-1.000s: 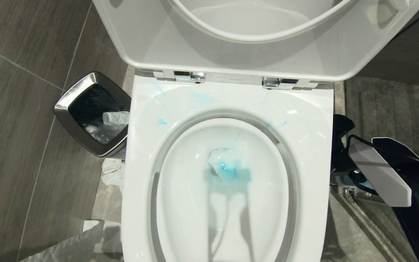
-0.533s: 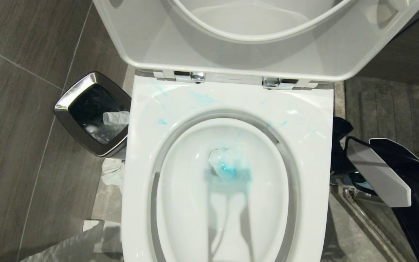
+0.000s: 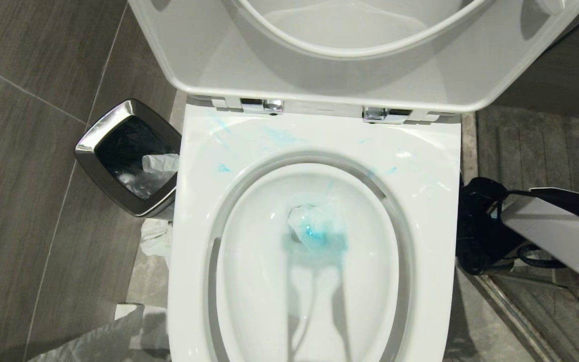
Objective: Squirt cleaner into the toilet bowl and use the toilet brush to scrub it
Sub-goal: Place the cleaning agent on the floor, then scrub the toilet bowl
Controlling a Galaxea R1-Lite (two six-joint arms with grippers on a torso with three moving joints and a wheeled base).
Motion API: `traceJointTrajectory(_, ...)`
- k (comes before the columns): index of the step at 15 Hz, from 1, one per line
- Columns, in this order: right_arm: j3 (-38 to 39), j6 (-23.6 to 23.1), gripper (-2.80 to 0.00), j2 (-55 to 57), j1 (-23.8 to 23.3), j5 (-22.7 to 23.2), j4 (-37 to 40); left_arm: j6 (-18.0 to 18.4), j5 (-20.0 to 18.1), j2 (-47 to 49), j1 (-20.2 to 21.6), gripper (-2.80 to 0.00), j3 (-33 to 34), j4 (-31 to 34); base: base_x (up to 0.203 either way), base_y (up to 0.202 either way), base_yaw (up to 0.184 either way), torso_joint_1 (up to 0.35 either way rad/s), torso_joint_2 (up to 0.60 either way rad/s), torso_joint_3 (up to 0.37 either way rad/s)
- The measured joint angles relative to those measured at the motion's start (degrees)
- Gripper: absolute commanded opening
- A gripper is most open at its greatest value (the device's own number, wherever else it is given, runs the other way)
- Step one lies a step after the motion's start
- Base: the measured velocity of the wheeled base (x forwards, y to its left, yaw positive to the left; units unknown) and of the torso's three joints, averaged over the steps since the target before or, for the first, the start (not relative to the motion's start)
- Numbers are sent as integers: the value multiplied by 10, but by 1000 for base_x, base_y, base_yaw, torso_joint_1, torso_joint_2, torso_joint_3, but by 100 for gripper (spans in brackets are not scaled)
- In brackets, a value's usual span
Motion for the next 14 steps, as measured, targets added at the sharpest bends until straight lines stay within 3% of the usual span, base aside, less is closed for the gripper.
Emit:
traceJointTrajectory(8, 343, -2, 0, -323, 7, 1, -6, 0, 0, 0, 0, -280, 0, 0, 0, 0, 0, 0, 0, 0)
traceJointTrajectory(9, 373, -4, -280, -363, 9, 0, -5, 0, 0, 0, 0, -280, 0, 0, 0, 0, 0, 0, 0, 0)
traceJointTrajectory(14, 448, -38, -280, -532, 16, -2, 63, 0, 0, 0, 0, -280, 0, 0, 0, 0, 0, 0, 0, 0)
